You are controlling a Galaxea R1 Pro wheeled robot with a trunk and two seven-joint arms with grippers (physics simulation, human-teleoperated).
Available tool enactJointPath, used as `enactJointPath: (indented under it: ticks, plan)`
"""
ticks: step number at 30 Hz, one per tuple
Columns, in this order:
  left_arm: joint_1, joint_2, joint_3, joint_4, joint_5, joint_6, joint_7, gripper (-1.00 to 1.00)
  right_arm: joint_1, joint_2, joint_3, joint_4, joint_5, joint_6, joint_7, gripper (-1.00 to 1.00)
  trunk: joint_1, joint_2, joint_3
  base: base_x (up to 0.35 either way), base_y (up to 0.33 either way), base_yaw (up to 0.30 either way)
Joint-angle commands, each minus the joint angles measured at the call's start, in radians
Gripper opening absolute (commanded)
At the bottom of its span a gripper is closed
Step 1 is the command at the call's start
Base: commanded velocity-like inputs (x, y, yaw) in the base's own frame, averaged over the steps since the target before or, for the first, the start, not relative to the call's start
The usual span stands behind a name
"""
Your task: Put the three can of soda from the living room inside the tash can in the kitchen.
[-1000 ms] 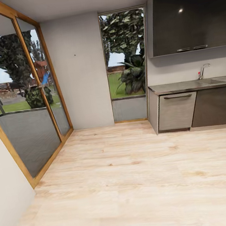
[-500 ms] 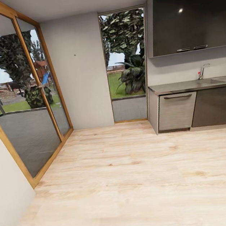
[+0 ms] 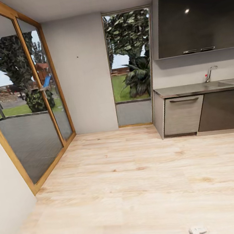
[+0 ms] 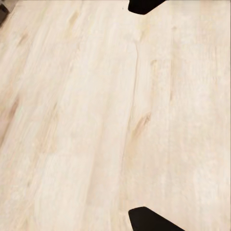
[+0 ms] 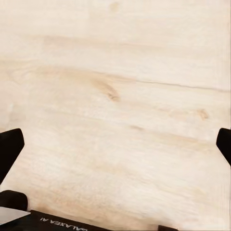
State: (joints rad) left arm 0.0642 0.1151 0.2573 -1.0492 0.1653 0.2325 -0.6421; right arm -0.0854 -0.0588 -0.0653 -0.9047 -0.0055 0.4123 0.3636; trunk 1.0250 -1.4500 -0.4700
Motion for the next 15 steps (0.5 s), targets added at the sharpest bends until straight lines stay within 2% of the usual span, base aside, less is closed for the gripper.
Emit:
enactJointPath:
  ticks: [1, 2, 3, 5, 15]
  plan:
    - [0.0, 0.004, 0.025, -0.007, 0.002, 0.002, -0.03, 1.0, 0.0, -0.001, -0.014, -0.006, -0.001, 0.002, 0.0, 1.0, 0.0, 0.0, 0.0, 0.0, 0.0, 0.0]
    - [0.0, 0.008, 0.047, -0.011, 0.004, 0.004, -0.054, 1.0, 0.0, -0.001, -0.027, -0.012, -0.001, 0.004, 0.0, 1.0, 0.0, 0.0, 0.0, 0.0, 0.0, 0.0]
    - [0.0, 0.017, 0.091, -0.018, 0.009, 0.008, -0.101, 1.0, 0.001, -0.003, -0.052, -0.021, -0.001, 0.006, 0.0, 1.0, 0.0, 0.0, 0.0, 0.0, 0.0, 0.0]
    - [0.0, 0.024, 0.124, -0.024, 0.012, 0.009, -0.139, 1.0, 0.001, -0.004, -0.074, -0.029, 0.001, 0.008, -0.002, 1.0, 0.0, 0.0, 0.0, 0.0, 0.0, 0.0]
    - [0.0, 0.026, 0.135, -0.038, 0.014, 0.008, -0.149, 1.0, 0.001, -0.004, -0.08, -0.031, 0.002, 0.008, -0.003, 1.0, 0.0, 0.0, 0.0, 0.0, 0.0, 0.0]
